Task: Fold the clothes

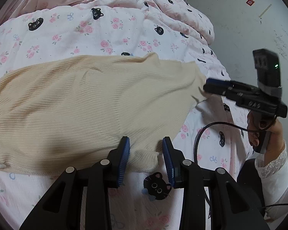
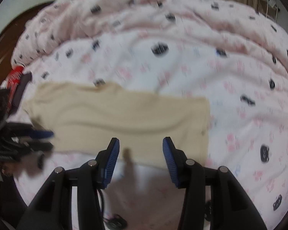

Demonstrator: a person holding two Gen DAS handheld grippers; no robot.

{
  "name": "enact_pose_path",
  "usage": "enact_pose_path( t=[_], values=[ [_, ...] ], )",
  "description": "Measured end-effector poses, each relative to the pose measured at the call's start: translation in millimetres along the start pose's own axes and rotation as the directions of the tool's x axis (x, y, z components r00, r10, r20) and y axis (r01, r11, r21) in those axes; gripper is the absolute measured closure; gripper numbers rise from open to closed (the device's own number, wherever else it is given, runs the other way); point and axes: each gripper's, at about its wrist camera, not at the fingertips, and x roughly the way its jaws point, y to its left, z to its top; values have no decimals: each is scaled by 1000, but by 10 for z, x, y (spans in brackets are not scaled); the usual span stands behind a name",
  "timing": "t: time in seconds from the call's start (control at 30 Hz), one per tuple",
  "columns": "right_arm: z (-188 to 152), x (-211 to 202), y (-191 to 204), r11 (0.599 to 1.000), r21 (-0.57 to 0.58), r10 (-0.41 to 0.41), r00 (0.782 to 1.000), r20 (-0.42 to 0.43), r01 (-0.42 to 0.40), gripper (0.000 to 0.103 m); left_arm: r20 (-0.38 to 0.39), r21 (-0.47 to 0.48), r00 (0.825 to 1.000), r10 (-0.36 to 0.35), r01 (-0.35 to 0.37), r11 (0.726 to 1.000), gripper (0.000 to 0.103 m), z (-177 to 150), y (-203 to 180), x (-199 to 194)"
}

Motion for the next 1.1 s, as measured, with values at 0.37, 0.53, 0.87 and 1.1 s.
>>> enact_pose_path(
  t=[0.37, 0.53, 0.87, 1.1],
  values=[
    [743, 802, 1030, 952, -297, -92, 995, -35, 77, 55, -3, -20, 1000, -18, 17, 1000, 72, 9, 40, 33],
    [854, 1226, 1114, 921, -356, -201, 976, -87, 158, 57, -6, -20, 1000, -20, 20, 1000, 72, 6, 44, 27],
    [977, 505, 384, 998, -45, -37, 997, 62, 40, 55, 18, -33, 999, -40, 41, 999, 72, 23, 54, -27],
    [503, -432, -71, 966, 100, 215, 956, 200, -238, 36, 59, -35, 997, -50, 52, 998, 72, 77, 37, -56]
  ],
)
